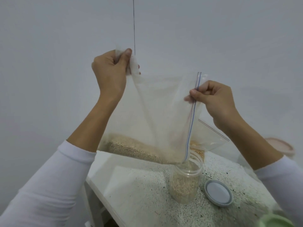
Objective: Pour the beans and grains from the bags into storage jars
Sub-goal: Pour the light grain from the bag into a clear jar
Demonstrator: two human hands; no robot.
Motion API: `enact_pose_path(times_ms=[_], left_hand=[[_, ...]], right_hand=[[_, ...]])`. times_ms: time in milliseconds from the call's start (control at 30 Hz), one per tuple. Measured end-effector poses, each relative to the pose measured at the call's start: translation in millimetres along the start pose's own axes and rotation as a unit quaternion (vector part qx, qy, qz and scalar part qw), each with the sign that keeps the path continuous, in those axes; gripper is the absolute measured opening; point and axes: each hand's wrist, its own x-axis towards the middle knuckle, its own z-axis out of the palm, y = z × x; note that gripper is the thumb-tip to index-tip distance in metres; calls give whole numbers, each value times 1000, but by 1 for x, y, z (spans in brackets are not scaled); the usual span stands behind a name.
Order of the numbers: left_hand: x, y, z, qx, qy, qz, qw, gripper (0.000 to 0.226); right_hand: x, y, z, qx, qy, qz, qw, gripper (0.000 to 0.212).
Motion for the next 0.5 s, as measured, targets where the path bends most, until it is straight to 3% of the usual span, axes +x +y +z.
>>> enact_pose_path(times_ms=[367, 500], left_hand=[[6, 6, -3, 24, 10, 20, 999, 43], [0, 10, 3, 9, -51, -12, 999, 37]], right_hand=[[1, -2, -5, 8, 17, -2, 1000, 23], [-3, 2, -3, 0, -7, 12, 1000, 22]])
